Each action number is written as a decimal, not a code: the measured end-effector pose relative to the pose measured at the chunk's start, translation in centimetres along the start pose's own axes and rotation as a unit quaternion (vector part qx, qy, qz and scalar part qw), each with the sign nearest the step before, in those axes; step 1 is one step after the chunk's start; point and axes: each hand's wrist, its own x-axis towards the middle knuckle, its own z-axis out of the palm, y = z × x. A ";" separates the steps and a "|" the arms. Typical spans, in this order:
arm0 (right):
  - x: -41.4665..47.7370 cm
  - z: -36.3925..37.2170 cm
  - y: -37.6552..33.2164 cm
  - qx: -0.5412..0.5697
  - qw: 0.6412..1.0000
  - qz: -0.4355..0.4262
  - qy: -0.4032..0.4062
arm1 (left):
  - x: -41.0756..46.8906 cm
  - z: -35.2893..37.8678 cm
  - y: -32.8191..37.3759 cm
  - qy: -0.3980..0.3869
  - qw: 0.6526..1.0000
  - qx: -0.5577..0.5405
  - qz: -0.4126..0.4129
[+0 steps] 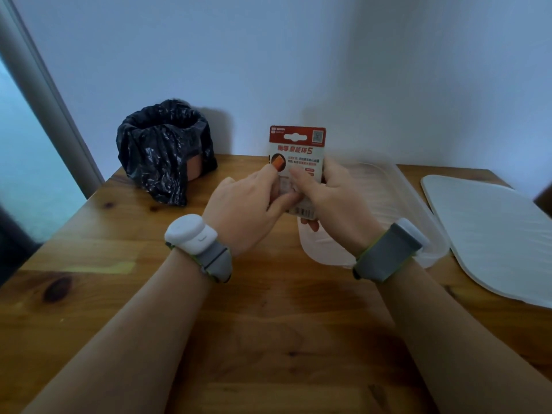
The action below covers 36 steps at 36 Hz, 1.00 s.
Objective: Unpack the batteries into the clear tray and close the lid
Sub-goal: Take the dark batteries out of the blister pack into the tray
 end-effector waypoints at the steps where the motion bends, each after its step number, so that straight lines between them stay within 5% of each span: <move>1: 0.0 -0.1 0.0 -0.002 1.000 -0.001 -0.001 | 0.0 -0.1 -0.1 -0.002 1.000 -0.010 0.004; 13: 0.1 0.2 0.7 -0.028 0.999 -0.024 0.002 | 0.2 0.6 -0.7 -0.009 0.997 0.058 0.056; 20: 0.4 0.1 0.6 0.008 1.000 -0.002 0.018 | -0.2 0.2 0.4 0.028 0.999 -0.018 -0.002; 36: 0.4 0.2 0.7 0.057 0.998 0.031 0.009 | 0.0 0.4 0.6 0.077 0.997 0.017 -0.014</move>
